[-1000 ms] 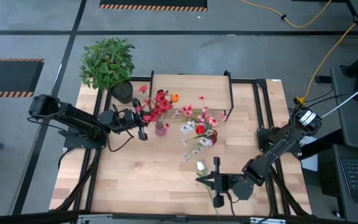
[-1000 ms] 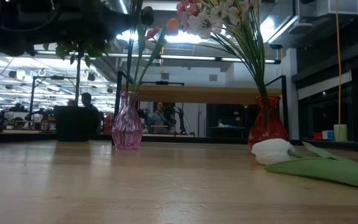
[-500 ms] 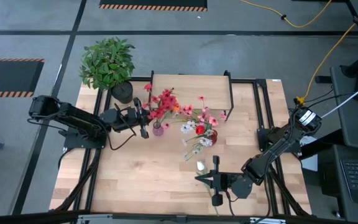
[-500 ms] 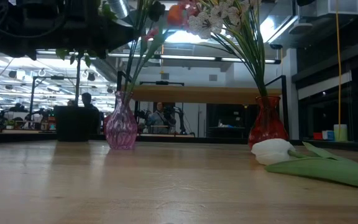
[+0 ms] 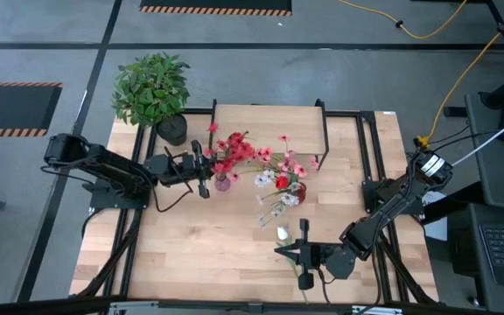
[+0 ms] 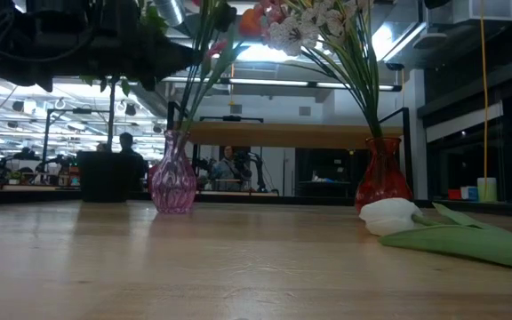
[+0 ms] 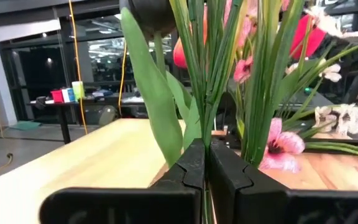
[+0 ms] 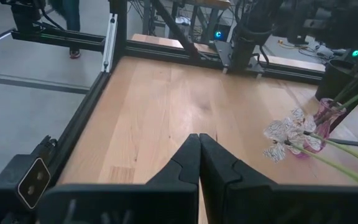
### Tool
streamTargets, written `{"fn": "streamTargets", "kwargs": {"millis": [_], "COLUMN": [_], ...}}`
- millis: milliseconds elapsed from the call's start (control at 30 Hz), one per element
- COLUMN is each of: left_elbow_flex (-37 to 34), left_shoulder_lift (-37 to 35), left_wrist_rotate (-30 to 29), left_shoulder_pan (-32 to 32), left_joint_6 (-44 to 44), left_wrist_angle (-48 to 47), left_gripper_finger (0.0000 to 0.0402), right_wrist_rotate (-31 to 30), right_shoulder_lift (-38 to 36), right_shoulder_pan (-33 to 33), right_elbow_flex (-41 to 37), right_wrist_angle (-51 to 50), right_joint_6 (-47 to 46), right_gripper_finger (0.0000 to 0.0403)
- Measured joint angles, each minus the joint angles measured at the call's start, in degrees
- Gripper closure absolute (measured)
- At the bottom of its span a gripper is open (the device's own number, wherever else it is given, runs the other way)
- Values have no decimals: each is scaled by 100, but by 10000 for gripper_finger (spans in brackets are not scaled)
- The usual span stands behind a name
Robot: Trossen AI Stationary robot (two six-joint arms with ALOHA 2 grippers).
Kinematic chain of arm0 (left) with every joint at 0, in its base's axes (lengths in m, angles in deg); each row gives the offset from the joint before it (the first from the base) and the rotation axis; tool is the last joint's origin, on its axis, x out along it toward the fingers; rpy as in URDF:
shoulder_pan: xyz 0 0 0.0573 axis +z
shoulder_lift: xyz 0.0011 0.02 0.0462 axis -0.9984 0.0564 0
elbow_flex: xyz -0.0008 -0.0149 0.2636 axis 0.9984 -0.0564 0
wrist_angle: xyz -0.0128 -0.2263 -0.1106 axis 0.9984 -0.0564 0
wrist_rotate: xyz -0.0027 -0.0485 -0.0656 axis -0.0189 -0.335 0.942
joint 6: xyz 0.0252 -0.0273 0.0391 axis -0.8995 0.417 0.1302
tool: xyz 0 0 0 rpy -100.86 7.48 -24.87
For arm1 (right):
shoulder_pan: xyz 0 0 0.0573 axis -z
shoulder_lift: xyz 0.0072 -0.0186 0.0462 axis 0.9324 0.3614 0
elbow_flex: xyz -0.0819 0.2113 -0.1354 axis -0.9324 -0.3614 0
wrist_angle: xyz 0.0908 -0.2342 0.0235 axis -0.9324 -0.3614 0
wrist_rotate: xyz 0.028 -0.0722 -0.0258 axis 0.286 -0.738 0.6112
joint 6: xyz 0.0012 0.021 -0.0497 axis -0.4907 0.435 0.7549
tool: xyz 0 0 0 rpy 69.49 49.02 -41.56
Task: Pick and place flowers into a vace then onto a shelf
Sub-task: Put the red flowers into the purple vase
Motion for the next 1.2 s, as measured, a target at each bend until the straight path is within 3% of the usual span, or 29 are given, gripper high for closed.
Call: {"fn": "streamTargets", "kwargs": {"millis": [500,1200], "left_elbow_flex": [0,0], "left_shoulder_lift": [1009,1057], "left_wrist_rotate": [-196,-299], "left_shoulder_pan": [12,-257], "left_joint_6": [-33,-409], "left_wrist_angle": [1113,1206], "left_gripper_finger": [398,382], "right_wrist_rotate": [0,0], "right_shoulder_lift": [-2,-1], "right_shoulder_pan": [0,0], "right_elbow_flex": [0,0], "right_wrist_angle": [14,9], "right_joint_6": [33,33], "right_gripper_finger": [399,399]}}
